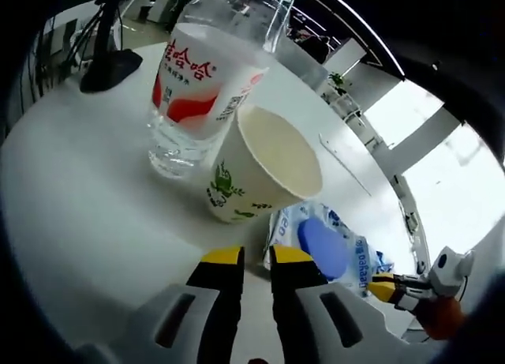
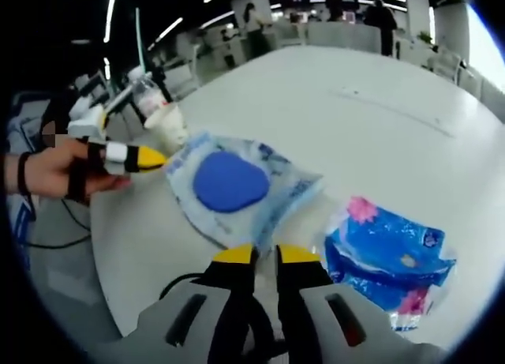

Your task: Arrange the tabletop items into an orderly group along one side of the table until the central work area is clear of visible clutter.

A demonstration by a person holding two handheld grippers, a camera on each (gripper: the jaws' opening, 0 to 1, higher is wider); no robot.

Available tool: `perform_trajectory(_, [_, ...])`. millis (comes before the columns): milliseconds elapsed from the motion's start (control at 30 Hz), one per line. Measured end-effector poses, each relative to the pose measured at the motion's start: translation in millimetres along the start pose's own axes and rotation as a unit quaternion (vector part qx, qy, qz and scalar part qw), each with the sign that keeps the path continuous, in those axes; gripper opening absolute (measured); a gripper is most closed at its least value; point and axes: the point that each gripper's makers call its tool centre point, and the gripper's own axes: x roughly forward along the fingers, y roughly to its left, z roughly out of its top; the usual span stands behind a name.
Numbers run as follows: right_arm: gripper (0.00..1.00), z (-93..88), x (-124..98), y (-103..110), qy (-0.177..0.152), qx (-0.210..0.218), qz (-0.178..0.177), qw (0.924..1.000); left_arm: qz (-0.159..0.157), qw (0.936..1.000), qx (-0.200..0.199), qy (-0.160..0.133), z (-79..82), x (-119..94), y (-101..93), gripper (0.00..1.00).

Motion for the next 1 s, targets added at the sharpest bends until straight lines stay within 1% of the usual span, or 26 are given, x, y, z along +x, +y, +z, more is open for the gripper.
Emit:
perform_trajectory(67, [0.11,-0.6,-5,-1,-0.002,-0.001,-0.003,1.0000,-0.004,1.0000,0.001,-0.003,-1.1,-6,1.8,0.11])
perform_trajectory(200, [0.10,-0.1,-14,-6,-0.011,-0.008,-0.011,0.9998,-0.002,0.9998,0.020,0.000,-6.7,-13,5.8,0.11])
perform_trajectory(333, [0.10,-2.2,-18,-11,-0.014,0.001,-0.016,0.9998,-0.002,0.9994,0.034,0.003,-11.1,-18,6.9,0.10])
perform_trajectory(433, [0.10,-3.0,-21,-11,-0.017,-0.001,-0.018,0.9997,-0.003,0.9991,0.042,0.002,-12.2,-21,5.2,0.10])
perform_trajectory(567, [0.10,-5.0,-28,-13,-0.022,-0.001,-0.022,0.9995,-0.009,0.9984,0.056,0.002,-13.9,-24,-1.8,0.10])
perform_trajectory(733, [0.10,-10.7,-39,-18,-0.028,0.002,-0.033,0.9991,-0.018,0.9967,0.079,0.004,-20.9,-29,-12.9,0.10])
perform_trajectory(833, [0.09,-15.8,-48,-26,-0.033,0.007,-0.046,0.9983,-0.023,0.9954,0.093,0.008,-27.4,-31,-18.9,0.10])
perform_trajectory(1000, [0.08,-25.9,-65,-47,-0.042,0.029,-0.077,0.9958,-0.033,0.9937,0.106,0.018,-41.8,-33,-27.4,0.10])
